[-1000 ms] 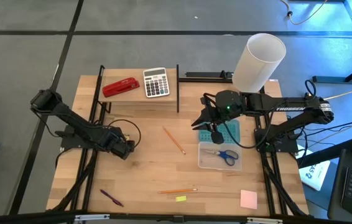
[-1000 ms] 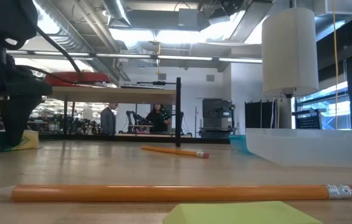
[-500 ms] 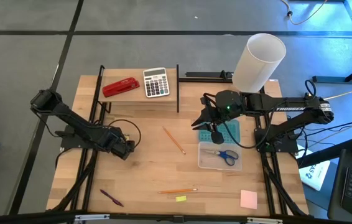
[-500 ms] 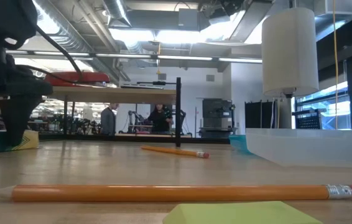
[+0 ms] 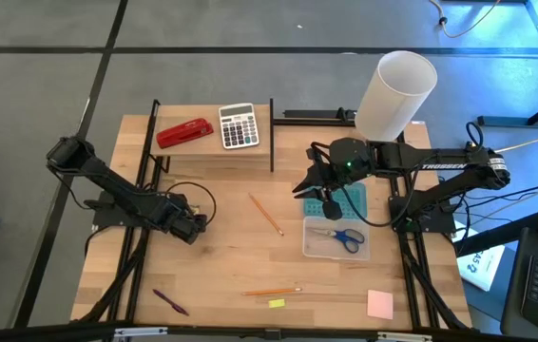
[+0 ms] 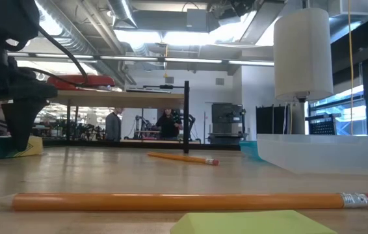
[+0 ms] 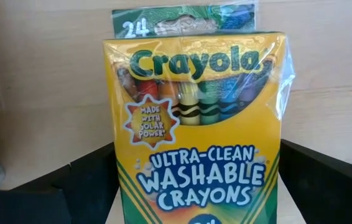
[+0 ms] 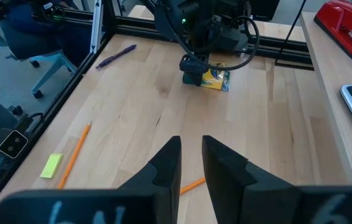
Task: Pack school essentials
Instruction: Put the yellow crayon box into the blue supply box
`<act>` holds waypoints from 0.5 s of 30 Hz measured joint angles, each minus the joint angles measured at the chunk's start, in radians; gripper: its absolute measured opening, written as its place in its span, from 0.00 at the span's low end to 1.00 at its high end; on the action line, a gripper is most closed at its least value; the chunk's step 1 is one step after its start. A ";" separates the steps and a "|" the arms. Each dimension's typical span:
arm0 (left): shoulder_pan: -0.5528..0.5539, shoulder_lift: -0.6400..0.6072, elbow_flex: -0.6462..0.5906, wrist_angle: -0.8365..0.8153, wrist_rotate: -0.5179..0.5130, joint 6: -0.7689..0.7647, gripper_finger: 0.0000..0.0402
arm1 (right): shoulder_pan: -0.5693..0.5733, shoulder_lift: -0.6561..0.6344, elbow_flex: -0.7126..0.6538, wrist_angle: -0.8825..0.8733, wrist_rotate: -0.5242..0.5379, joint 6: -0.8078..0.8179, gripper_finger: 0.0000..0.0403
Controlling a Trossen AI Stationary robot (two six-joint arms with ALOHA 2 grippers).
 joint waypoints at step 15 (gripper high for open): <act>0.001 0.000 -0.001 -0.023 0.003 0.002 0.83 | 0.000 0.000 0.000 0.000 0.000 0.000 0.17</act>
